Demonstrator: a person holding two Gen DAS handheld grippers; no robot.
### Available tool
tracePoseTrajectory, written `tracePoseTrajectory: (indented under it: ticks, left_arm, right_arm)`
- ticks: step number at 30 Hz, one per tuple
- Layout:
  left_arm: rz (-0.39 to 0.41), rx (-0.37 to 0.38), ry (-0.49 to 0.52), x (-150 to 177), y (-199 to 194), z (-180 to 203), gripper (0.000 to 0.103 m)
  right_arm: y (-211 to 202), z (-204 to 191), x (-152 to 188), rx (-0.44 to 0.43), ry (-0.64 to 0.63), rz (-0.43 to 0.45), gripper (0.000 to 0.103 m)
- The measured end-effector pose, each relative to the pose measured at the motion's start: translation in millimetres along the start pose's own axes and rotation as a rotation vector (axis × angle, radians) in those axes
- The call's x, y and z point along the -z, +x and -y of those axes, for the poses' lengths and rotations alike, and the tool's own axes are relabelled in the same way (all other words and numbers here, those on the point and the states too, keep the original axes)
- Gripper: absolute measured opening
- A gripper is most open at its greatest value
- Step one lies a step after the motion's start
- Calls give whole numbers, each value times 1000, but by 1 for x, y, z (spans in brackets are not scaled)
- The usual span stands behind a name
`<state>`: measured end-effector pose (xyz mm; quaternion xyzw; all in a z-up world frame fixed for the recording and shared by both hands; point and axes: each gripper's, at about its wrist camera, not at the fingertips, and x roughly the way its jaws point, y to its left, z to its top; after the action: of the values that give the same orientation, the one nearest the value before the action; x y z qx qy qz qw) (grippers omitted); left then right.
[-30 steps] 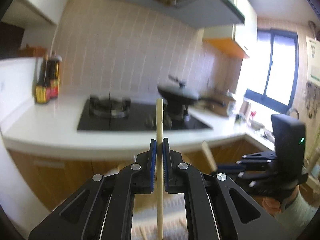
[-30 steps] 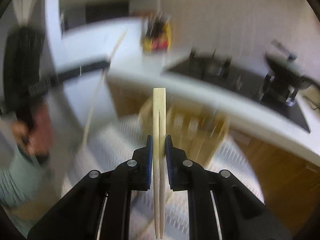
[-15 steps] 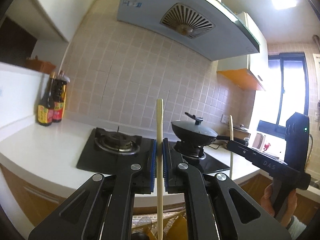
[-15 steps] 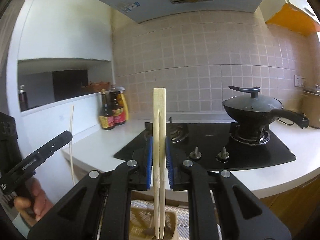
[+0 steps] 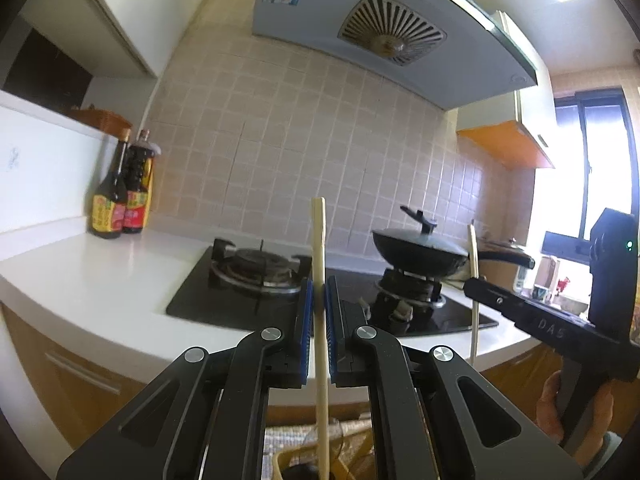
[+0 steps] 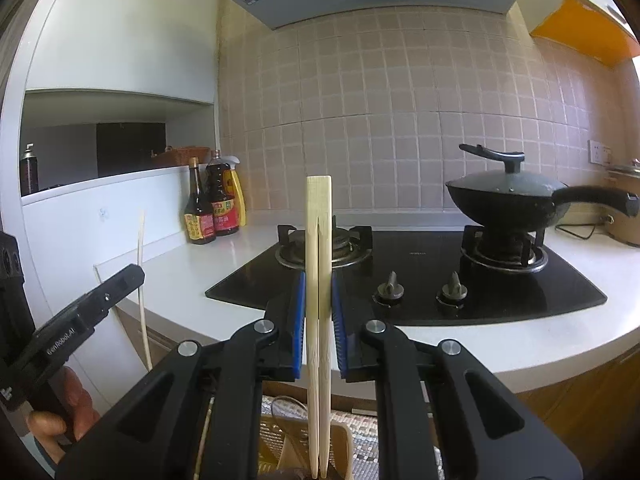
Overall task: Organize utensils
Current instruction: 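Lift both chopsticks and carry them over the tan basket, then open both grippers to drop the chopsticks into the basket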
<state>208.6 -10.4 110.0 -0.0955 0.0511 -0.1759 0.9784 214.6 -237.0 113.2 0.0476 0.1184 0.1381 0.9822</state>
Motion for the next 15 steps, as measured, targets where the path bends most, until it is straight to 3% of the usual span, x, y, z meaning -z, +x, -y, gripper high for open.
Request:
tracePoseTrajectory:
  ticks: [5, 8, 9, 15]
  left_arm:
    - [-31, 11, -14, 8, -8, -2, 8]
    - [-33, 12, -13, 8, -19, -2, 30]
    - [-31, 2, -8, 7, -25, -2, 35]
    - [-41, 1, -38, -3, -65, -2, 47]
  right_arm:
    - [-11, 0, 10, -11, -8, -32, 15]
    - [-28, -2, 14, -5, -19, -37, 37]
    - [-33, -2, 15, -1, -21, -38, 40]
    - [-78, -7, 19, 44, 1, -97, 40]
